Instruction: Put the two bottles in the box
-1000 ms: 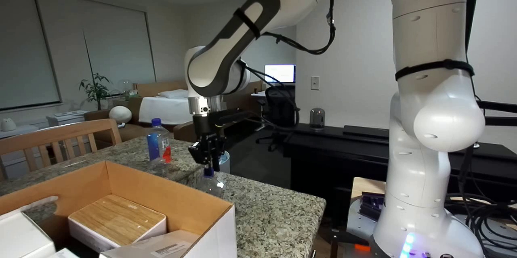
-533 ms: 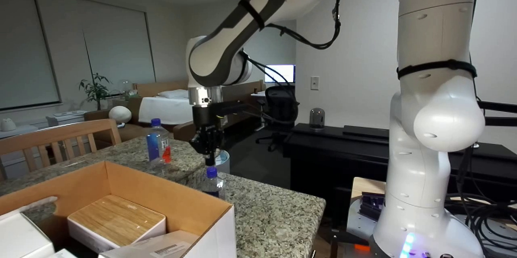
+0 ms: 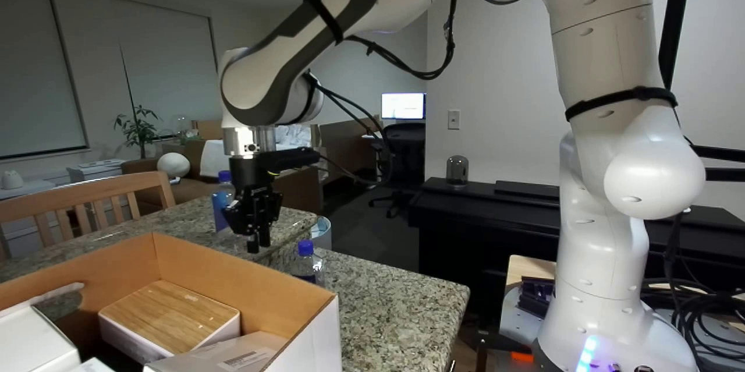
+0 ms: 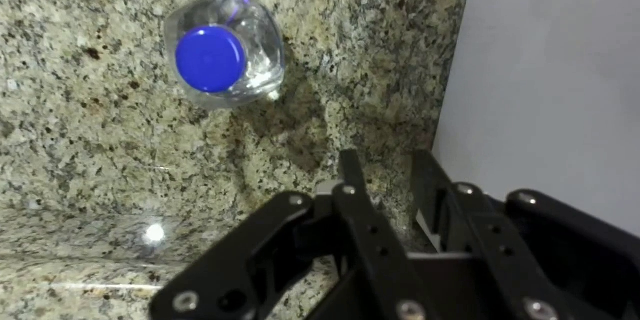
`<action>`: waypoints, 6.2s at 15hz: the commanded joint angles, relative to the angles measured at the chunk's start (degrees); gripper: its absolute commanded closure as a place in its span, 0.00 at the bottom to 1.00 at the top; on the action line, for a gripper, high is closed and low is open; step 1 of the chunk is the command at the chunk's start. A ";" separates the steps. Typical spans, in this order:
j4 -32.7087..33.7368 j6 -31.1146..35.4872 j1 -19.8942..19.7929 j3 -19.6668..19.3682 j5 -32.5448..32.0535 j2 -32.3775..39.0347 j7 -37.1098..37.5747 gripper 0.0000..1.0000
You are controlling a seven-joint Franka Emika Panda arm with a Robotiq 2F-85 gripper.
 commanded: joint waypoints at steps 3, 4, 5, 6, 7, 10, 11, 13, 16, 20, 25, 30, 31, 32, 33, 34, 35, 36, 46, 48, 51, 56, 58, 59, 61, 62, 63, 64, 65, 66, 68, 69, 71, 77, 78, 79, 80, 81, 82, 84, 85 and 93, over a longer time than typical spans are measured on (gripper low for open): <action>3.70 -7.13 -0.36 -2.42 -2.14 1.42 5.08 0.24; 3.74 -8.05 -0.45 -2.85 -2.20 1.15 5.70 0.18; 3.62 -8.79 -0.64 -3.22 -2.05 0.85 6.04 0.11; 3.59 -9.85 -0.79 -3.49 -1.79 0.65 6.27 0.05; 2.95 -10.77 -0.93 -3.62 -1.33 0.32 6.01 0.02; 0.66 -12.35 -1.16 -3.99 -0.69 -0.04 6.17 0.00; -0.24 -12.65 -1.30 -4.09 -0.36 -0.28 6.11 0.00; -2.82 -12.17 -1.55 -4.45 -0.14 -1.68 6.26 0.00; -5.84 -10.03 -1.84 -4.93 -0.39 -2.51 7.03 0.00; -8.01 -6.47 -1.77 -5.40 -1.25 -3.26 8.63 0.26; -8.05 -3.17 -1.36 -5.25 -1.90 -2.77 9.42 0.61; -8.60 -2.17 -1.23 -5.25 -2.15 -2.84 10.34 0.19; -8.63 -2.19 -1.26 -5.24 -2.13 -2.80 10.24 0.14; -8.65 -2.34 -1.31 -5.22 -2.07 -2.78 10.01 0.42; -8.67 -2.43 -1.28 -5.22 -2.19 -2.84 10.02 0.53; -8.67 -2.28 -1.26 -5.23 -2.34 -2.85 10.04 0.54; -8.63 -2.15 -1.24 -5.23 -2.44 -2.78 10.02 0.61; -8.64 -1.96 -1.23 -5.23 -2.55 -2.73 10.02 0.67; -8.72 -1.14 -1.20 -5.12 -3.66 -2.64 9.18 0.85; -8.92 0.14 -1.17 -5.00 -4.58 -2.66 8.20 0.85; -2.70 -8.47 0.12 -3.13 -5.20 -7.73 8.84 0.85; 8.10 -25.52 1.52 -0.36 -6.22 -13.13 10.86 0.85; 14.36 -33.74 2.02 0.93 -7.17 -14.35 12.98 0.85; 17.11 -36.58 2.16 1.61 -7.56 -14.36 13.43 0.85; 22.54 -40.10 3.15 3.35 -8.50 -13.58 14.28 0.85; 24.35 -40.23 3.78 4.39 -9.21 -13.31 14.45 0.85; 26.74 -40.30 4.22 5.06 -9.70 -12.35 14.22 0.85; 28.56 -38.90 5.03 6.08 -10.90 -11.23 14.86 0.85; 29.75 -37.76 5.73 6.83 -11.95 -10.42 15.26 0.85; 31.41 -36.46 6.47 7.47 -13.23 -8.70 16.00 0.85; 34.17 -34.41 8.07 8.21 -16.22 -5.10 17.64 0.85; 35.78 -33.57 8.84 8.24 -17.07 -2.55 17.69 0.85; 38.90 -32.49 10.26 7.70 -17.21 2.45 16.44 0.85; 49.60 -35.04 13.75 5.05 -15.25 15.47 14.93 0.85; 51.39 -35.86 14.12 4.57 -14.93 17.08 14.62 0.85; 52.93 -36.67 14.64 4.04 -14.95 18.47 14.75 0.85; 54.44 -37.77 15.04 3.55 -14.89 19.74 14.69 0.85; 55.85 -39.22 15.43 3.15 -14.64 20.87 14.92 0.85; 57.48 -41.22 15.59 2.79 -14.27 22.00 14.85 0.85; 60.57 -45.18 15.81 2.21 -13.09 24.26 15.24 0.53; 62.33 -47.60 15.80 1.99 -12.46 25.44 15.33 0.41; 73.80 -58.48 14.71 -0.73 -11.59 29.40 17.51 0.00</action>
